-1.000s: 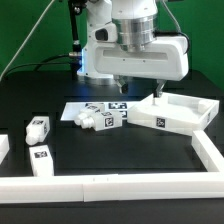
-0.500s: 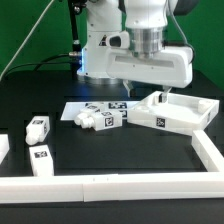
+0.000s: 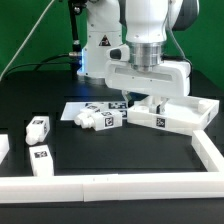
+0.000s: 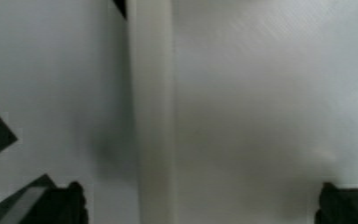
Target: Assemble one leg
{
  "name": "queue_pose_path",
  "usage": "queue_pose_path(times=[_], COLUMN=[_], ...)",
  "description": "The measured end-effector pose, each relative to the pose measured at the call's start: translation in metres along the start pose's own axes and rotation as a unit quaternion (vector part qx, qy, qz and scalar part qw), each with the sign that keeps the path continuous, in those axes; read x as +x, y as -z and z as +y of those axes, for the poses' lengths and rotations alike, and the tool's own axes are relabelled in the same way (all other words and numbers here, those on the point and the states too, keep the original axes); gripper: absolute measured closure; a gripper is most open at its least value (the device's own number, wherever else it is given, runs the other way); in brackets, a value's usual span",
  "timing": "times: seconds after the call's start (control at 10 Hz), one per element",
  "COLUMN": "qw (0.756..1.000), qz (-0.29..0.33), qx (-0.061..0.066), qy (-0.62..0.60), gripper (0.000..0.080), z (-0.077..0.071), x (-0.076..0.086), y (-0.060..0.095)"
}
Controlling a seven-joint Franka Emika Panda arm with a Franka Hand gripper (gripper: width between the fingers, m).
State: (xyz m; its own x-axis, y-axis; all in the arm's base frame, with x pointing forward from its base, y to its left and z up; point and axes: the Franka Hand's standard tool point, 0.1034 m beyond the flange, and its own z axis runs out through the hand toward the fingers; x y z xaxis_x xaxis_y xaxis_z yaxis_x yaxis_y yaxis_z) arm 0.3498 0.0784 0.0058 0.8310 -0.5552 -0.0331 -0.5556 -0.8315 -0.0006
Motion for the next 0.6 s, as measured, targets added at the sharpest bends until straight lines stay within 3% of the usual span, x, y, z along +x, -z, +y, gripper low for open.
queue_pose_path(times=[0.1,0.2,0.3,0.4,0.5,0.6], qw=[1.000,1.000,1.000,1.000,1.000,1.000], qz=[0.000,0.000,0.000,0.000,0.000,0.001], qx=[0.000,0.000,0.000,0.000,0.000,0.001], qy=[0.002,0.003,0.004,0.005,0.006,0.007], gripper=[0.0241,0.0241,0.0425,0.0561,0.0561,0.0729], z=[0.0001,0.0001,0.0001,0.0002,0.0002,-0.0003], x=[-0.0001,-0.0001,-0.0001,-0.0002,-0.0002,0.0005], y=[-0.0001,-0.0002,-0.0002,-0.0002,-0.0003,0.0003])
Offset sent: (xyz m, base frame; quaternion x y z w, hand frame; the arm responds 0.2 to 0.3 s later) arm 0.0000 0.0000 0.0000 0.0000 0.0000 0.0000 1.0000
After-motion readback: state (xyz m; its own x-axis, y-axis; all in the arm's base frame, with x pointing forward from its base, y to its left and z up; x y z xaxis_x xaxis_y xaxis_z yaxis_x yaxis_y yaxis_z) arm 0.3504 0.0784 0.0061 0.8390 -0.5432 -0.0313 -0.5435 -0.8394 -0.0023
